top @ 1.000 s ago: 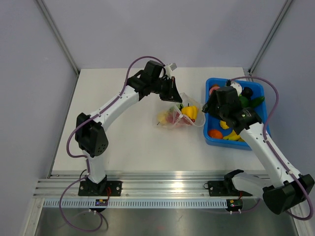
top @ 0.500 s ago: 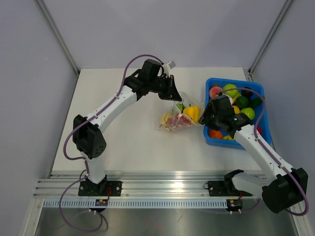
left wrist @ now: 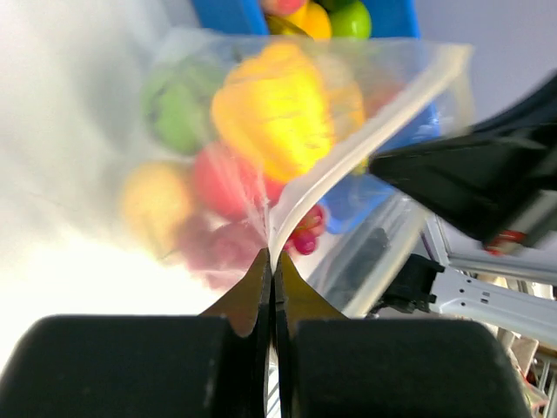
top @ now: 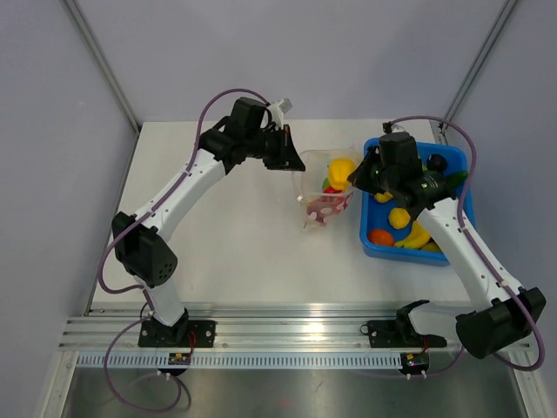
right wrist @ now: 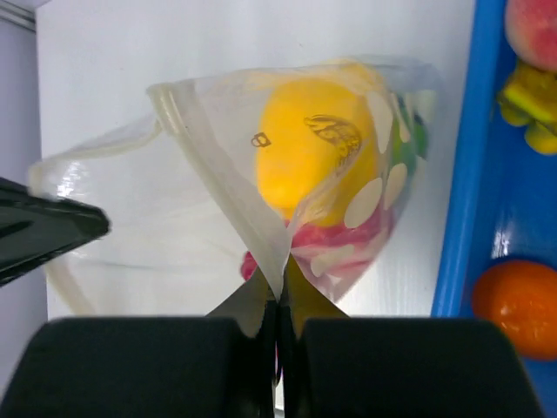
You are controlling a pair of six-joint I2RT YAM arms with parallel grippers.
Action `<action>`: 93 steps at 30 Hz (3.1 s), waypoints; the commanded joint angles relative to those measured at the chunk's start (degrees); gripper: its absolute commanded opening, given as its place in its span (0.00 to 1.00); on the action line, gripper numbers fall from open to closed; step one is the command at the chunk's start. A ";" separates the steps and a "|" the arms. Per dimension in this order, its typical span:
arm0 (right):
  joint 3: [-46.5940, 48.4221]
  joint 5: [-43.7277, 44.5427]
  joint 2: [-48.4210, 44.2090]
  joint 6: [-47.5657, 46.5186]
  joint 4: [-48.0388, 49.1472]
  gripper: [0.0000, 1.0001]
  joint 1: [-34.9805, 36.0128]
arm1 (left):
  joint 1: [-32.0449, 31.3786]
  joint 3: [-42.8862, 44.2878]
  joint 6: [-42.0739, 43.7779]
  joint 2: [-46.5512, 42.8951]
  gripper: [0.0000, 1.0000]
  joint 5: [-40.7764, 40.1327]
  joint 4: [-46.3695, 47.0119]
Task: Place the food in the zip-top bag and seal the zipper
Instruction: Adjust the zipper food storage bag at the center of the board, then pick up the fake fruit from the bin.
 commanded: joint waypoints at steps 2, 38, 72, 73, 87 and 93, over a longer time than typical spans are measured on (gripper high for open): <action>5.93 -3.89 5.70 -5.41 -0.10 0.00 -0.05 | -0.20 0.59 1.54 -0.56 0.00 -1.91 -1.40; -13.47 19.31 -9.83 -7.17 -13.82 0.81 -30.10 | -2.14 -1.79 3.04 1.91 0.00 -2.09 -0.78; -22.63 12.64 1.86 -3.48 8.59 0.88 -44.43 | -1.96 -7.51 3.48 -0.11 0.00 -0.42 2.91; -22.37 12.29 1.95 -3.39 8.59 0.84 -44.43 | -1.96 -7.42 3.48 -0.11 0.00 -0.42 2.91; -13.14 -1.68 -10.43 -7.61 0.52 0.54 -44.43 | -2.14 -5.22 1.20 1.47 0.00 0.10 3.26; -8.39 -19.07 -13.60 -8.93 -1.34 0.54 -43.12 | -2.23 -3.38 0.14 2.17 0.00 0.54 3.88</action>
